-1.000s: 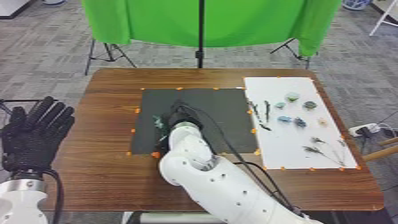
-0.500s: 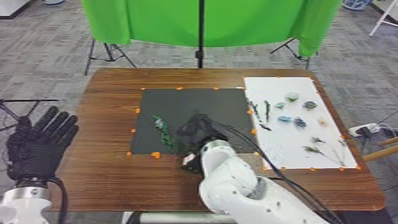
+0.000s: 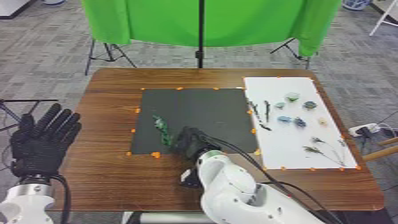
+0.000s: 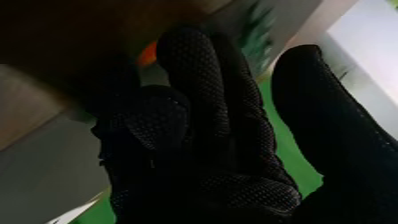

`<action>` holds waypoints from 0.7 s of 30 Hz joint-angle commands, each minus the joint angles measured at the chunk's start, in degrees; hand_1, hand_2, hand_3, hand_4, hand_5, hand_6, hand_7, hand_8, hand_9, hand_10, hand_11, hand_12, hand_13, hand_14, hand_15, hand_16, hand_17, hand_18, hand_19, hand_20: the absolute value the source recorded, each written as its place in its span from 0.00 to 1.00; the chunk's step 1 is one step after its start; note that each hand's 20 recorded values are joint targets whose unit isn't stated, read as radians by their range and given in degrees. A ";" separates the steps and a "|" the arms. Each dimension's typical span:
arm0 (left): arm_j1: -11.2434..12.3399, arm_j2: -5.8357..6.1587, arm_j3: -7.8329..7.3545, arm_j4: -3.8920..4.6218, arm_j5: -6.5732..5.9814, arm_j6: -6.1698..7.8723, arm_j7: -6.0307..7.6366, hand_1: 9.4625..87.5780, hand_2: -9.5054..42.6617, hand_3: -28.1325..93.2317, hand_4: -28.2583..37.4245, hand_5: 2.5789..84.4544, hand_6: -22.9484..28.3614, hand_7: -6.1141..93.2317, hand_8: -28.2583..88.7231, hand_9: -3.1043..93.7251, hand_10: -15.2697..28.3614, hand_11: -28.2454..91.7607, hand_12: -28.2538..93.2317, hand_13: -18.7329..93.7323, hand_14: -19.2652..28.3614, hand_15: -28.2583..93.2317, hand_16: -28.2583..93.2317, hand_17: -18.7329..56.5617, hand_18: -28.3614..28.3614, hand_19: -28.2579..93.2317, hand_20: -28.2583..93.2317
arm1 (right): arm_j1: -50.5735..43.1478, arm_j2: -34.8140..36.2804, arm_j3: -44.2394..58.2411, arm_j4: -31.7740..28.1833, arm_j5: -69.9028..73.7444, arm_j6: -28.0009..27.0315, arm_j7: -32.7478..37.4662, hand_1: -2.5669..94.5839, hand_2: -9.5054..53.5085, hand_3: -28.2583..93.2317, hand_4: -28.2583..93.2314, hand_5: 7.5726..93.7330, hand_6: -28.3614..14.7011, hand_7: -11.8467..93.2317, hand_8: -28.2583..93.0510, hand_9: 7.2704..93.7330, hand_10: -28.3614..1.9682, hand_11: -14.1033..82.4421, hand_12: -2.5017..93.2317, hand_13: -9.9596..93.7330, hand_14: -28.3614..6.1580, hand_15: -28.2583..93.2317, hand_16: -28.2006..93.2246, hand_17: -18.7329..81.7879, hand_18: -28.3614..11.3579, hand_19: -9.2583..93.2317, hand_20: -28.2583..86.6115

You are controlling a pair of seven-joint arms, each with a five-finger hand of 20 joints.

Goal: Arrange flowers

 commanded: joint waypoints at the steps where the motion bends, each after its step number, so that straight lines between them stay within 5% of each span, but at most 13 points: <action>1: 0.99 -0.36 -0.52 -0.17 0.04 0.52 -0.58 0.23 0.37 0.78 0.00 0.53 0.63 0.14 0.17 0.47 0.70 0.37 0.32 0.49 0.71 0.44 0.22 0.18 0.74 0.47 0.33 | -1.59 -0.92 -4.22 -0.61 1.99 -4.94 -0.09 0.41 0.16 0.87 0.03 0.72 0.54 0.20 0.15 0.82 0.32 0.58 0.31 0.78 0.37 0.86 0.48 0.49 0.02 0.90 0.48; 12: 1.41 -1.16 -1.17 -0.03 -0.15 0.05 -0.70 0.23 0.37 0.79 0.00 0.53 0.63 0.14 0.18 0.47 0.69 0.37 0.32 0.49 0.71 0.44 0.22 0.18 0.74 0.47 0.33 | -2.62 -0.25 0.93 -2.49 4.99 -3.54 1.53 0.41 0.17 0.87 0.03 0.71 0.54 0.20 0.15 0.82 0.32 0.57 0.30 0.77 0.37 0.86 0.48 0.49 0.02 0.90 0.48; 15: 1.37 -1.65 -1.48 -0.05 -0.13 0.08 -0.72 0.23 0.37 0.78 0.00 0.53 0.63 0.14 0.18 0.47 0.70 0.37 0.32 0.49 0.71 0.44 0.22 0.18 0.74 0.47 0.33 | -5.11 3.05 6.57 -4.74 -1.08 -4.48 -8.68 0.41 0.16 0.87 0.03 0.73 0.53 0.20 0.15 0.82 0.32 0.56 0.30 0.77 0.37 0.85 0.48 0.49 0.03 0.90 0.48; 21: 2.57 -1.83 -1.83 -0.72 0.44 -0.06 -0.74 0.23 0.37 0.79 0.00 0.53 0.63 0.14 0.18 0.47 0.69 0.37 0.32 0.49 0.71 0.44 0.22 0.18 0.74 0.47 0.33 | -11.26 9.64 21.62 -10.33 -4.40 -2.25 -13.95 0.42 0.12 0.87 0.03 0.76 0.55 0.22 0.15 0.81 0.36 0.54 0.29 0.77 0.40 0.83 0.47 0.48 0.06 0.88 0.47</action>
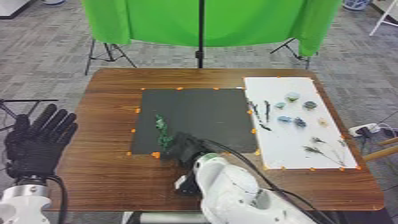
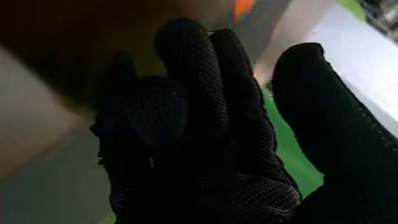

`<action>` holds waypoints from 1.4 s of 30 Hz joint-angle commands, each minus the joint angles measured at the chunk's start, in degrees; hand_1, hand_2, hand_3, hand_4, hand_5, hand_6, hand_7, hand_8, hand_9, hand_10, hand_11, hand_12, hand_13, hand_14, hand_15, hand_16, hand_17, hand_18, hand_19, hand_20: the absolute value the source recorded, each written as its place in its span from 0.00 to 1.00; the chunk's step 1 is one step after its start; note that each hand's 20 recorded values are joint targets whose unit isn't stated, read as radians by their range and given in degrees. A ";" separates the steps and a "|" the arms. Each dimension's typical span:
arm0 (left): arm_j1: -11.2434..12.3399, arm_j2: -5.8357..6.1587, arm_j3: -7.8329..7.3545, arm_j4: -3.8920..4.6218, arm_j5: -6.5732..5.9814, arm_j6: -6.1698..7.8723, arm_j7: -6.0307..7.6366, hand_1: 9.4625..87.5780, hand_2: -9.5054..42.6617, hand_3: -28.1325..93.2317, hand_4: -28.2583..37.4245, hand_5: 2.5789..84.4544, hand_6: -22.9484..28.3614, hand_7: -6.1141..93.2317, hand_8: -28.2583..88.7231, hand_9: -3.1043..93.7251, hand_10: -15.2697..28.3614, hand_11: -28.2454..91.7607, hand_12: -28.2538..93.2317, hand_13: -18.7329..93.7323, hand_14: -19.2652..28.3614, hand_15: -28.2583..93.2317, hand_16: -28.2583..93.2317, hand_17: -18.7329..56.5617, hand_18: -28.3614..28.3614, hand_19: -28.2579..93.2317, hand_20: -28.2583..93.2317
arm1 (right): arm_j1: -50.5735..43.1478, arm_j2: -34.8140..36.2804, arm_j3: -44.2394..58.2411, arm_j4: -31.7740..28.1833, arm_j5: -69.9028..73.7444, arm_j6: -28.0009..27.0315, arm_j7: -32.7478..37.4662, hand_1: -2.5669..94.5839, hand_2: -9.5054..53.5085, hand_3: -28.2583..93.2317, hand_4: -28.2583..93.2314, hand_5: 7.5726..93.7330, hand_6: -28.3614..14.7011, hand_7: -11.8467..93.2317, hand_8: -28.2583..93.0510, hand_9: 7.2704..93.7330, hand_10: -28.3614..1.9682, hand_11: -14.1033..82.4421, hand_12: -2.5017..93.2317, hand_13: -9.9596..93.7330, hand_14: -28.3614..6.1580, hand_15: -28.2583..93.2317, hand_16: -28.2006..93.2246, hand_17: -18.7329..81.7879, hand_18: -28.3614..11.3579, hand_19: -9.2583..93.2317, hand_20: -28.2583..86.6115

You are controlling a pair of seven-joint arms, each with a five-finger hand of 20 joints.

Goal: Arrange flowers

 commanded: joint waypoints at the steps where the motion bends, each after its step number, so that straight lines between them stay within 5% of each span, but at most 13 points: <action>1: 2.13 -0.94 -0.38 -0.73 0.51 0.00 -0.26 0.23 0.37 0.79 0.00 0.53 0.63 0.14 0.18 0.48 0.69 0.37 0.32 0.49 0.71 0.44 0.22 0.18 0.74 0.47 0.33 | -7.81 11.23 18.44 -6.58 -9.30 1.89 -10.59 0.42 0.12 0.87 0.03 0.76 0.55 0.22 0.15 0.81 0.36 0.53 0.28 0.77 0.40 0.82 0.46 0.48 0.07 0.87 0.47; 7: 3.41 -1.37 -1.12 -1.21 0.26 0.58 0.56 0.23 0.37 0.78 0.00 0.53 0.63 0.14 0.17 0.48 0.68 0.37 0.32 0.49 0.71 0.44 0.22 0.18 0.74 0.47 0.33 | -18.72 17.33 34.93 -8.84 -12.98 2.01 -12.29 0.39 0.09 0.85 0.04 0.72 0.54 0.22 0.15 0.78 0.34 0.42 0.24 0.76 0.41 0.70 0.42 0.45 0.10 0.83 0.45; 10: 3.75 -1.67 -1.20 -1.41 0.11 1.13 0.97 0.23 0.37 0.78 0.00 0.53 0.62 0.14 0.17 0.48 0.67 0.37 0.32 0.49 0.71 0.44 0.22 0.18 0.74 0.47 0.33 | -23.40 16.58 45.65 -7.91 -16.28 -11.54 -17.93 0.38 0.10 0.86 0.04 0.66 0.54 0.21 0.15 0.71 0.33 0.38 0.23 0.70 0.41 0.69 0.41 0.42 0.14 0.80 0.45; 16: 3.74 -2.03 -0.81 -1.40 0.40 1.29 0.67 0.23 0.37 0.79 0.00 0.53 0.62 0.14 0.17 0.48 0.67 0.37 0.32 0.49 0.71 0.43 0.22 0.18 0.74 0.47 0.33 | -31.27 15.15 55.47 -6.02 -24.58 -9.12 -17.98 0.38 0.06 0.86 0.03 0.61 0.56 0.22 0.15 0.62 0.35 0.34 0.21 0.65 0.41 0.69 0.41 0.39 0.16 0.79 0.48; 25: 3.39 -2.17 -0.62 -1.35 0.56 1.93 0.14 0.23 0.37 0.78 0.00 0.53 0.62 0.14 0.17 0.48 0.67 0.37 0.32 0.49 0.71 0.44 0.22 0.18 0.74 0.47 0.33 | -38.14 14.46 62.66 -4.77 -29.31 -12.85 -12.60 0.37 0.00 0.84 0.00 0.50 0.51 0.22 0.15 0.53 0.35 0.34 0.21 0.58 0.41 0.72 0.41 0.39 0.16 0.79 0.52; 30: 3.60 -2.23 -0.76 -1.52 0.49 2.11 0.23 0.23 0.37 0.78 0.00 0.53 0.62 0.14 0.17 0.48 0.67 0.37 0.32 0.49 0.71 0.44 0.22 0.18 0.74 0.47 0.33 | -39.12 14.63 63.60 -4.45 -28.34 -16.30 -11.56 0.39 0.00 0.80 0.00 0.52 0.51 0.24 0.15 0.53 0.35 0.34 0.21 0.57 0.40 0.73 0.41 0.39 0.16 0.79 0.53; 36: 3.37 -2.29 -0.29 -1.31 0.51 2.22 -0.13 0.23 0.38 0.78 0.00 0.53 0.62 0.13 0.17 0.48 0.68 0.37 0.32 0.49 0.71 0.44 0.22 0.18 0.74 0.47 0.33 | -38.17 15.15 62.04 -2.05 -29.17 -15.68 -10.30 0.50 0.00 0.64 0.00 0.56 0.52 0.25 0.14 0.56 0.38 0.35 0.22 0.59 0.42 0.74 0.41 0.40 0.16 0.80 0.54; 42: 3.40 -2.42 0.06 -1.34 0.46 2.32 -0.38 0.23 0.38 0.78 0.00 0.53 0.62 0.14 0.17 0.48 0.68 0.37 0.32 0.49 0.71 0.44 0.22 0.18 0.74 0.47 0.33 | -38.19 15.35 60.65 -1.21 -29.84 -9.93 -9.59 0.54 0.00 0.75 0.00 0.70 0.61 0.32 0.18 0.70 0.46 0.42 0.24 0.67 0.49 0.73 0.43 0.44 0.17 0.82 0.55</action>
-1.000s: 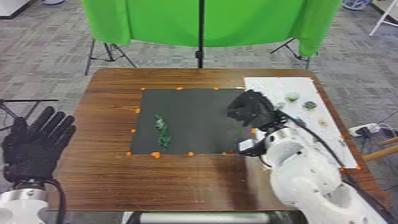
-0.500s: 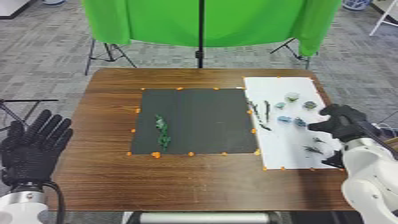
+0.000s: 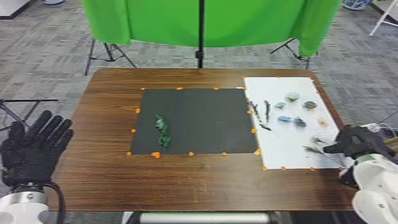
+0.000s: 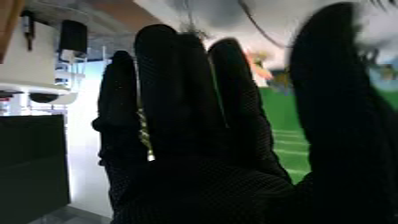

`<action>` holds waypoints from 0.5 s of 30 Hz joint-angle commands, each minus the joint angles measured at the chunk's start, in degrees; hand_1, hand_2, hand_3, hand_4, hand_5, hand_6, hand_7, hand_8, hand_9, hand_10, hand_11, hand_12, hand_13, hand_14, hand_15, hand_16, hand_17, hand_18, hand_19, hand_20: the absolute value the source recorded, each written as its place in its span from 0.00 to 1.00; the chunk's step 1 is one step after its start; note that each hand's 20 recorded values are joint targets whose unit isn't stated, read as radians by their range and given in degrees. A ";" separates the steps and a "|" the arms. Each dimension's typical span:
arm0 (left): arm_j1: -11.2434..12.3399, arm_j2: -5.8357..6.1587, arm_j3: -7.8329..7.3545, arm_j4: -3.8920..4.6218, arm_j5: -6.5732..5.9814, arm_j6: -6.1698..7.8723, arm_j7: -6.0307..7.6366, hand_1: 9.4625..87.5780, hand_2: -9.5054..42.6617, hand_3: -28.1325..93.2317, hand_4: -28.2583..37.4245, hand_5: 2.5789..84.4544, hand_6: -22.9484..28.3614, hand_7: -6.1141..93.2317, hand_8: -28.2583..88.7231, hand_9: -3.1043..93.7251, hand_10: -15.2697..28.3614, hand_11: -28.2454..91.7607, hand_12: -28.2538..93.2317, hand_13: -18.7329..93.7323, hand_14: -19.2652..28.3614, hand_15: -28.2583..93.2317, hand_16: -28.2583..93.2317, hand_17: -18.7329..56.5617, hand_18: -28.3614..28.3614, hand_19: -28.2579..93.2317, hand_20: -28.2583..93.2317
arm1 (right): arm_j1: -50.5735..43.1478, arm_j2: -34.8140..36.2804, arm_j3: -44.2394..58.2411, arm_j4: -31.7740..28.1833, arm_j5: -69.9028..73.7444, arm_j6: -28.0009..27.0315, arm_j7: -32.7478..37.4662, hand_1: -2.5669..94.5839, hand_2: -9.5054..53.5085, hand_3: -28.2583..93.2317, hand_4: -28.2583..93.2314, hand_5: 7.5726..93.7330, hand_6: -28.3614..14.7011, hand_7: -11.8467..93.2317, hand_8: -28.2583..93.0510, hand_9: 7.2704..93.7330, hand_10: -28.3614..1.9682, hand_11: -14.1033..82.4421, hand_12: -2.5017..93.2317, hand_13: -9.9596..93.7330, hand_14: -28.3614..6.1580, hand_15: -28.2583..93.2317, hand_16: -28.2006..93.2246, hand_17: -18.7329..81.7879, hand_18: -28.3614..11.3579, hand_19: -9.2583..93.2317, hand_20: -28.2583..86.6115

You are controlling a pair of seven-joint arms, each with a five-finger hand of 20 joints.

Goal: Arrange flowers

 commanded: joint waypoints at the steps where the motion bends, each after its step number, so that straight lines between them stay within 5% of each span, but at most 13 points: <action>1: 0.95 -0.67 0.79 -0.08 0.21 0.81 -0.91 0.23 0.38 0.78 0.00 0.53 0.62 0.14 0.17 0.48 0.68 0.37 0.32 0.49 0.71 0.44 0.22 0.18 0.74 0.47 0.33 | -0.22 0.69 -1.47 1.00 -1.87 6.25 1.30 0.56 0.00 0.75 0.00 0.71 0.61 0.34 0.20 0.72 0.47 0.43 0.25 0.68 0.49 0.73 0.43 0.44 0.17 0.82 0.56; 6: 0.95 -0.79 0.97 -0.08 0.25 0.78 -0.91 0.23 0.38 0.78 0.00 0.53 0.62 0.14 0.17 0.48 0.69 0.37 0.32 0.49 0.71 0.44 0.22 0.18 0.74 0.47 0.33 | 0.74 1.11 -2.14 -1.26 0.38 6.46 2.40 0.60 0.09 0.76 0.00 0.75 0.62 0.39 0.22 0.80 0.52 0.42 0.37 0.72 0.50 0.76 0.45 0.46 0.17 0.82 0.57; 15: 0.63 -0.49 0.90 0.15 0.01 0.89 -1.29 0.23 0.38 0.78 0.00 0.53 0.63 0.13 0.17 0.48 0.69 0.37 0.32 0.49 0.71 0.44 0.22 0.18 0.74 0.47 0.33 | 5.55 1.52 -7.34 -8.51 8.96 8.35 5.65 0.59 0.07 0.81 0.00 0.78 0.61 0.39 0.23 0.82 0.51 0.46 0.40 0.74 0.50 0.80 0.46 0.47 0.15 0.84 0.57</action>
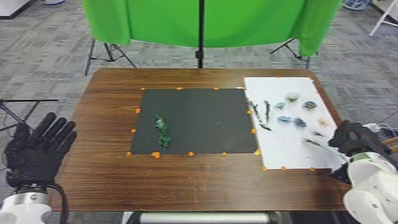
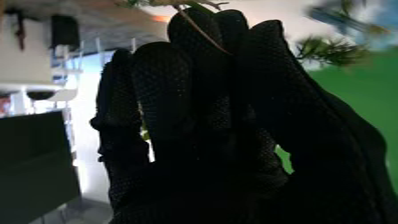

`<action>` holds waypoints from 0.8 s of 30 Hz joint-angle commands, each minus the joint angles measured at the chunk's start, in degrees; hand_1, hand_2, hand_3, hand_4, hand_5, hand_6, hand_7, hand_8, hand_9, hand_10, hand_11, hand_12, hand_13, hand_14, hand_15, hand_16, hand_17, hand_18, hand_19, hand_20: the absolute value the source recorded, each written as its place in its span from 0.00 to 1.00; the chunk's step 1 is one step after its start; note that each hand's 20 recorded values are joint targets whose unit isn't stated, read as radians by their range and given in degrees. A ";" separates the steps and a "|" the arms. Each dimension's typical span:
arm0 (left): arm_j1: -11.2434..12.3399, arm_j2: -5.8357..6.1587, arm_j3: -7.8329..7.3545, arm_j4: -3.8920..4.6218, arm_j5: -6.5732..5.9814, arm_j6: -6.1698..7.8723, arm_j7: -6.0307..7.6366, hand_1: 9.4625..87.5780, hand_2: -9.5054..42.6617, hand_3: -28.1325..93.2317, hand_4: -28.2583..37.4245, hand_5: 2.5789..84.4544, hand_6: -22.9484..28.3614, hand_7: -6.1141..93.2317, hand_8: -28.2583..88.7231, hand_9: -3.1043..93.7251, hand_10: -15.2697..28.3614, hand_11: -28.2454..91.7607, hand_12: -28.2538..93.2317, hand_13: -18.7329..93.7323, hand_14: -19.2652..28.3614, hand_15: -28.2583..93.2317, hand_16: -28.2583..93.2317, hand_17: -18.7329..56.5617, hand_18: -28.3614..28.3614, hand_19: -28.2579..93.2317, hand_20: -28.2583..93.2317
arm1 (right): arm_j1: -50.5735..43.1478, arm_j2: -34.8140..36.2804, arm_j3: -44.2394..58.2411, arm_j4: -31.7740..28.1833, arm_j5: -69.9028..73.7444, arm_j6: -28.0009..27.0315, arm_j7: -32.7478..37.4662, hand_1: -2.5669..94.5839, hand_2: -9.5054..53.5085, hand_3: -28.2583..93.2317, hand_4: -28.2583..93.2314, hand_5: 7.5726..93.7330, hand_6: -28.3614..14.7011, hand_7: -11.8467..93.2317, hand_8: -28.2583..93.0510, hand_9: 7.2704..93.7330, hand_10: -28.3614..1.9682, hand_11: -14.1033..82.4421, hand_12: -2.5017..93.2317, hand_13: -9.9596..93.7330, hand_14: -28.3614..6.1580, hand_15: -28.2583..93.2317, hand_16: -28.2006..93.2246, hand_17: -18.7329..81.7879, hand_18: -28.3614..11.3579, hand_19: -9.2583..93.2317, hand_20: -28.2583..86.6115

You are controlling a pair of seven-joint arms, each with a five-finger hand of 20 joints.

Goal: Arrange flowers

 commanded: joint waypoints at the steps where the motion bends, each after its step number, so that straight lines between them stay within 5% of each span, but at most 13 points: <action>1: 0.37 -0.17 0.20 0.28 0.11 0.63 -1.01 0.23 0.38 0.78 0.00 0.53 0.63 0.14 0.17 0.48 0.69 0.37 0.32 0.49 0.71 0.44 0.22 0.18 0.74 0.47 0.33 | 5.60 0.51 -5.77 -6.66 6.30 2.27 2.96 0.58 0.07 0.82 0.00 0.78 0.61 0.39 0.24 0.83 0.51 0.46 0.40 0.75 0.49 0.80 0.46 0.48 0.14 0.84 0.57; 7: -0.55 0.19 0.62 0.79 -0.10 0.22 -1.57 0.23 0.38 0.79 0.00 0.53 0.63 0.14 0.17 0.48 0.69 0.37 0.32 0.49 0.71 0.44 0.22 0.18 0.74 0.47 0.33 | 12.28 -6.72 -17.03 -7.23 4.68 7.73 5.45 0.58 0.06 0.82 0.00 0.80 0.60 0.39 0.25 0.84 0.50 0.46 0.40 0.76 0.49 0.80 0.46 0.49 0.12 0.86 0.57; 14: -1.38 0.90 0.36 1.01 0.21 0.19 -1.29 0.23 0.38 0.79 0.00 0.53 0.63 0.14 0.17 0.48 0.69 0.37 0.32 0.49 0.71 0.44 0.22 0.18 0.74 0.47 0.33 | 24.13 -15.27 -31.00 -0.85 6.97 0.49 4.47 0.58 0.06 0.81 0.01 0.80 0.59 0.38 0.25 0.83 0.48 0.47 0.39 0.76 0.48 0.80 0.46 0.49 0.11 0.86 0.56; 24: -2.52 1.68 2.10 1.10 -1.09 0.98 -1.85 0.23 0.38 0.79 0.00 0.54 0.63 0.14 0.17 0.48 0.69 0.37 0.32 0.49 0.71 0.44 0.22 0.18 0.74 0.47 0.33 | 31.86 -24.56 -43.49 11.11 0.62 1.75 5.69 0.59 0.05 0.81 0.00 0.80 0.58 0.37 0.26 0.84 0.49 0.46 0.39 0.76 0.47 0.80 0.46 0.49 0.10 0.87 0.55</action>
